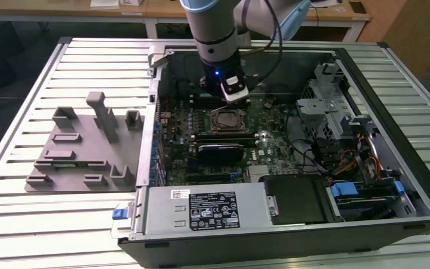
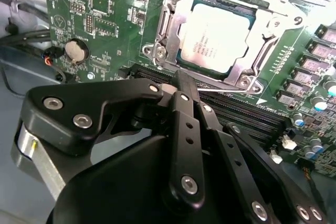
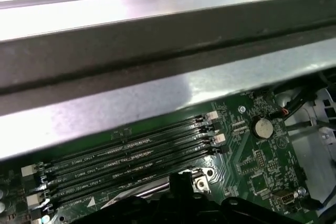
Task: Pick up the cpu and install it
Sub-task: 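Install the first cpu locking lever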
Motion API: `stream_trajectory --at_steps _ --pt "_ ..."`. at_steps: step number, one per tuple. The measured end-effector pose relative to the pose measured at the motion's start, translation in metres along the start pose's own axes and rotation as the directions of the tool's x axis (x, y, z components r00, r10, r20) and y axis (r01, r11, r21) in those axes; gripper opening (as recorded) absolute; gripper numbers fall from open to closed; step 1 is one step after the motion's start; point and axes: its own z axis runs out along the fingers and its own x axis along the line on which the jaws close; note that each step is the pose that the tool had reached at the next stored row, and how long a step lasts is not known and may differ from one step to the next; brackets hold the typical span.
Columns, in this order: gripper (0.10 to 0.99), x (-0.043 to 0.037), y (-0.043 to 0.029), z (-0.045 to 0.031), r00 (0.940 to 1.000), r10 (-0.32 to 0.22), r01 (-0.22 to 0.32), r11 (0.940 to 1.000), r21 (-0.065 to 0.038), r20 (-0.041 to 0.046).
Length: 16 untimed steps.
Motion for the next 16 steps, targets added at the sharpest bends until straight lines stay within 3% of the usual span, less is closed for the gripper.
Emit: stream_trajectory --at_steps 16 --pt "0.106 0.0072 0.0095 0.0028 0.9968 0.078 -0.078 0.9968 0.016 0.0165"
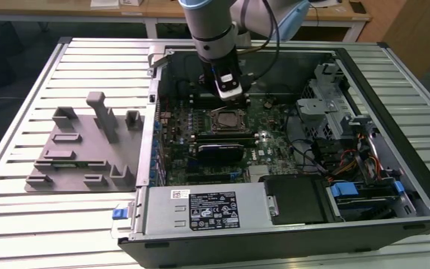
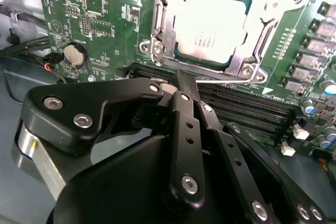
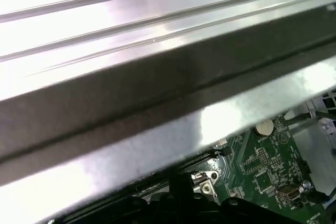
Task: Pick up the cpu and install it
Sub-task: 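Install the first cpu locking lever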
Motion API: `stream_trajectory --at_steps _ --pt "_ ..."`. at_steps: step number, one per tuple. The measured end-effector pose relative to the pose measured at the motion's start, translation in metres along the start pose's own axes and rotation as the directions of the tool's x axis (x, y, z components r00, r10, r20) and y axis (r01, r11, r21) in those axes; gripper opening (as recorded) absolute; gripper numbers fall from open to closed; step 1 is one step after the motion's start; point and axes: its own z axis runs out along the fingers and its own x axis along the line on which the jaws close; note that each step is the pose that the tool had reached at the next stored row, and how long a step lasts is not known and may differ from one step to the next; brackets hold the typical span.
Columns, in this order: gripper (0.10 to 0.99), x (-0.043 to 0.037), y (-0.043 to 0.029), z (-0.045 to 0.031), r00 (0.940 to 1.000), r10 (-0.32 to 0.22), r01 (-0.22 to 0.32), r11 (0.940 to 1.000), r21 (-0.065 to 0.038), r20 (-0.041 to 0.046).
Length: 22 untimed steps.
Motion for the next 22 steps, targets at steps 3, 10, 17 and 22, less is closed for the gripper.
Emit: stream_trajectory --at_steps 3,10,17,22 --pt "0.106 0.0009 0.0006 0.0007 1.0 -0.001 0.001 1.0 -0.001 0.002" --pt "0.106 0.0014 0.0003 0.0027 0.998 -0.063 0.063 0.9979 -0.015 -0.0084" --pt "0.106 0.0015 0.0002 0.0031 0.9965 -0.083 0.082 0.9965 -0.015 -0.0106" --pt "0.106 0.0017 0.0 0.0042 0.996 -0.089 0.089 0.996 -0.003 -0.0074"
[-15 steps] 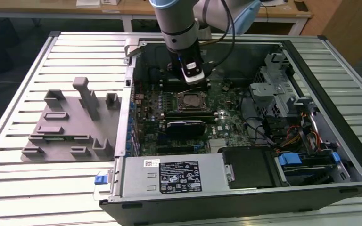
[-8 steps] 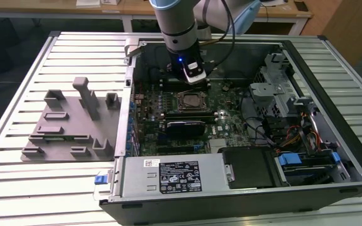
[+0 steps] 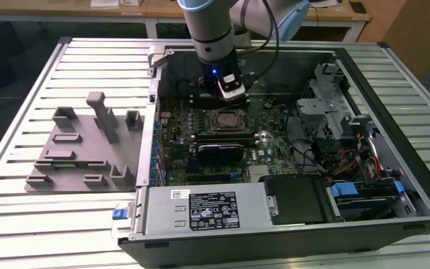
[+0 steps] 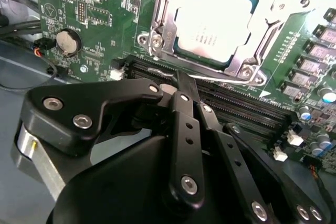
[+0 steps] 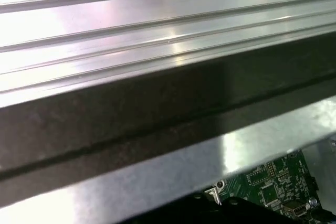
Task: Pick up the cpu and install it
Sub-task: 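Install the first cpu locking lever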
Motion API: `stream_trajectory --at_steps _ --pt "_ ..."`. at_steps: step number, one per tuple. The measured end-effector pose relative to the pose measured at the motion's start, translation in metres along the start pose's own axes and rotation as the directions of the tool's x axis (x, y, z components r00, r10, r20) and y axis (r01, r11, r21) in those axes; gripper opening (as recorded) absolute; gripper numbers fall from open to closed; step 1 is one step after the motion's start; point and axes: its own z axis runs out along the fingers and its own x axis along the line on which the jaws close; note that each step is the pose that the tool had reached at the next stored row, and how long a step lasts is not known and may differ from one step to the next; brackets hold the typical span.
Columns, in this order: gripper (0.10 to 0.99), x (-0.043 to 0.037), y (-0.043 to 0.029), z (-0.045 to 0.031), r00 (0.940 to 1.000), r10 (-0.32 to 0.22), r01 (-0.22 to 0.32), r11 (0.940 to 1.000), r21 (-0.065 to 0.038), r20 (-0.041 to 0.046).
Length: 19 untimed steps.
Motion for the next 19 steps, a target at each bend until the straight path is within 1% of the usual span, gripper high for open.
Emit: stream_trajectory --at_steps 2,3,9,16,19 --pt "0.106 0.0002 -0.0002 0.0011 1.0 -0.005 0.005 0.9999 0.011 0.0031" --pt "0.106 0.0004 -0.0003 0.0016 1.0 -0.006 0.006 0.9999 0.015 0.0042" --pt "0.106 0.0005 -0.0002 0.0019 1.0 -0.007 0.007 0.9999 0.015 0.0044" --pt "0.106 0.0015 0.0026 0.0032 0.9999 -0.012 0.012 0.9998 0.016 0.004" --pt "0.106 0.0015 0.0025 0.0037 0.9999 -0.013 0.013 0.9998 0.017 0.0041"
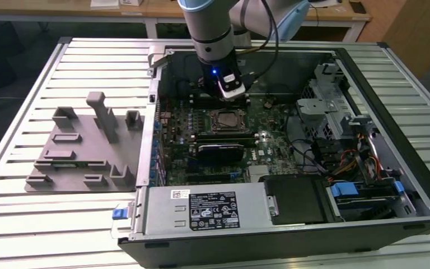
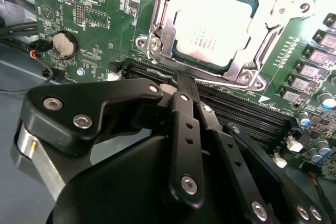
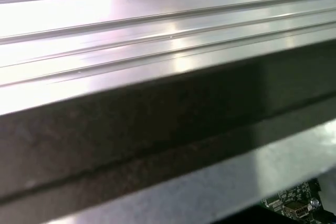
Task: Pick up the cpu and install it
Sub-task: 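Install the first cpu locking lever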
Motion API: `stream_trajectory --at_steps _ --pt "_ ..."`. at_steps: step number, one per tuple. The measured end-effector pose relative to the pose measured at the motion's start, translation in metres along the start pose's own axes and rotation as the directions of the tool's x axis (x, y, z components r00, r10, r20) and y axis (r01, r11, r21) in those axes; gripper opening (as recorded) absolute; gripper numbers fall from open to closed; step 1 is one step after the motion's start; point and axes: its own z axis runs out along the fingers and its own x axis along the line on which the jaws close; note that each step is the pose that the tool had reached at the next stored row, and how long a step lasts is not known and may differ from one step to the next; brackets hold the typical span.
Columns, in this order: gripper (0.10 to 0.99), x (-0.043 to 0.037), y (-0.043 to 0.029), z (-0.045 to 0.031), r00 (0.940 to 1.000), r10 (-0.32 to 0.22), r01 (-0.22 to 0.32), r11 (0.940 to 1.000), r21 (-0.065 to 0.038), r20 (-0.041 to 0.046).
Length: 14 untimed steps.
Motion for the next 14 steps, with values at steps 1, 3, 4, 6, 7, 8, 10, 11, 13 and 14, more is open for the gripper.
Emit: stream_trajectory --at_steps 1,3,4,6,7,8,10,11,13,14 --pt "0.106 0.0 0.0 0.0002 1.0 0.0 0.0 1.0 0.0 0.0001" --pt "0.106 0.0001 -0.0001 0.0004 1.0 -0.001 0.001 1.0 0.002 0.0004" --pt "0.106 0.0001 -0.0001 0.0005 1.0 -0.001 0.001 1.0 0.003 0.0007" --pt "0.106 0.0002 -0.0001 0.0007 1.0 -0.001 0.001 1.0 0.004 0.0012" --pt "0.106 0.0002 -0.0001 0.0008 1.0 -0.001 0.001 1.0 0.005 0.0013" --pt "0.106 0.0002 -0.0001 0.0009 1.0 -0.001 0.001 1.0 0.005 0.0014" --pt "0.106 0.0 0.0003 0.0012 1.0 0.002 -0.002 1.0 0.006 0.0021" --pt "0.106 -0.0001 0.0006 0.0014 1.0 0.006 -0.006 1.0 0.007 0.0028" --pt "0.106 -0.0001 0.0017 0.0018 0.9998 0.017 -0.017 0.9998 0.009 0.0046" --pt "0.106 0.0 0.0024 0.002 0.9997 0.022 -0.022 0.9997 0.011 0.0055"
